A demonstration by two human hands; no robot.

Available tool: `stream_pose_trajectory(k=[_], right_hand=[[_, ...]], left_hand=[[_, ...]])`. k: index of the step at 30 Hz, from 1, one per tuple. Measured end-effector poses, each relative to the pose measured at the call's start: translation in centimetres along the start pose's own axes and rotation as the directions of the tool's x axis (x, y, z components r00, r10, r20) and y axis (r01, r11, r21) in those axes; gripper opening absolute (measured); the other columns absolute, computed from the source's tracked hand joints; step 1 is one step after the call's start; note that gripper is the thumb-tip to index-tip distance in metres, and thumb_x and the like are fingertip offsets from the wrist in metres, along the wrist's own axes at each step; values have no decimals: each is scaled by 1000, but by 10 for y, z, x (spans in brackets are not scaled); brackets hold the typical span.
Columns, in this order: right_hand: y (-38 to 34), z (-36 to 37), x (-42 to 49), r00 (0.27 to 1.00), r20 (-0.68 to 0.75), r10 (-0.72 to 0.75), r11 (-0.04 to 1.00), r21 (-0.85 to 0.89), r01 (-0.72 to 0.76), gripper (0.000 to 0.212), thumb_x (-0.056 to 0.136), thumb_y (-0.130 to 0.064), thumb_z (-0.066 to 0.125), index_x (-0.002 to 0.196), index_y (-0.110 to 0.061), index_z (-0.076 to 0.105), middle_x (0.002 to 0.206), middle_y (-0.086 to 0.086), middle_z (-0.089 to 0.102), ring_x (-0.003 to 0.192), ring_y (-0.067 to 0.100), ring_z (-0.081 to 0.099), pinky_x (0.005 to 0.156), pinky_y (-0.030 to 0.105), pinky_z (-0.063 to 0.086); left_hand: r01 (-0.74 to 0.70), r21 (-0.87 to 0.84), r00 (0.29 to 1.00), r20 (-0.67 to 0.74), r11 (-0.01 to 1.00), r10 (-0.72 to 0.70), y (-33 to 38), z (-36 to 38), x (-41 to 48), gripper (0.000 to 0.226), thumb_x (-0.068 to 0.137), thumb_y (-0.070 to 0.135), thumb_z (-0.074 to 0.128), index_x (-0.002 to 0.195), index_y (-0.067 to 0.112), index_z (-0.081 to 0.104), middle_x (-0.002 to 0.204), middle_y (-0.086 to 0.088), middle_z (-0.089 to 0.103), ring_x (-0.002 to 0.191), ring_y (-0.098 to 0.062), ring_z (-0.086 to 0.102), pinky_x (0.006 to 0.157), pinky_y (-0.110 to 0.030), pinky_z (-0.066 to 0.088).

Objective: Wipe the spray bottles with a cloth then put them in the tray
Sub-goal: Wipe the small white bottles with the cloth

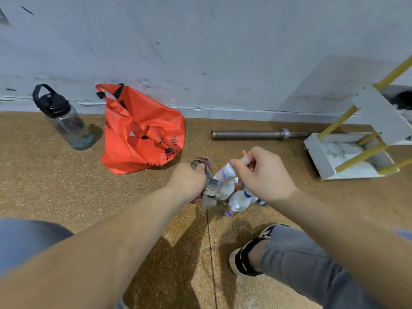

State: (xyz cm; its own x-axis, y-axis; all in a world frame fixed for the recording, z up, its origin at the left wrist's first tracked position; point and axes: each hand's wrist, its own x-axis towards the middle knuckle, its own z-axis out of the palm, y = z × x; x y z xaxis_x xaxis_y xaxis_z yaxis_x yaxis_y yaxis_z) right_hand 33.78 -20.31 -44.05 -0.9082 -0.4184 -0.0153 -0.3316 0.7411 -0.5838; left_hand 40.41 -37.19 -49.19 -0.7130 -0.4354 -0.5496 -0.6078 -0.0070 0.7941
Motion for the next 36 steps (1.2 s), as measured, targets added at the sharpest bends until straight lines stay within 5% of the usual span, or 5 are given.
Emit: stream_pose_trajectory(k=[10,16,26,30,36], right_hand=[[84,116,-5,933,297,205,943,-314,-107,22,103,-41,55,101,-19,56,79,-3,47,82,26,55,62,33,40],[113,176,-11,875,375,305,897,-421,-133,31,104,-14,48,135,-15,50,110,9,65,99,31,67,66,33,43],[128,204,-6,844,359,397,836,-520,-172,39,98,-7,50,136,-13,44,103,11,67,92,35,69,61,36,47],[119,201,1,836,390,386,805,-585,-99,44,100,-17,51,143,-16,38,81,1,51,85,32,62,61,38,47],[88,192,10,822,435,366,826,-559,-72,28,102,-26,54,124,-9,55,87,3,61,79,27,66,67,36,56]], left_hand=[[-28,214,986,169,976,-9,-36,-10,21,15,105,22,58,93,15,63,79,-8,64,60,-22,55,44,-22,41],[237,341,958,73,910,-277,-93,-30,30,43,95,-5,56,134,12,50,90,-10,63,61,-15,54,38,-20,39],[480,67,874,53,875,-483,-182,-19,30,37,83,13,85,112,15,62,101,-8,77,92,-23,76,80,-38,65],[508,2,859,80,861,-507,-192,-14,22,38,84,10,85,113,14,62,101,-5,75,86,-15,74,54,-19,55],[487,-159,873,112,859,-475,-180,-18,23,36,83,3,83,114,4,65,103,-14,77,84,-22,77,66,-30,60]])
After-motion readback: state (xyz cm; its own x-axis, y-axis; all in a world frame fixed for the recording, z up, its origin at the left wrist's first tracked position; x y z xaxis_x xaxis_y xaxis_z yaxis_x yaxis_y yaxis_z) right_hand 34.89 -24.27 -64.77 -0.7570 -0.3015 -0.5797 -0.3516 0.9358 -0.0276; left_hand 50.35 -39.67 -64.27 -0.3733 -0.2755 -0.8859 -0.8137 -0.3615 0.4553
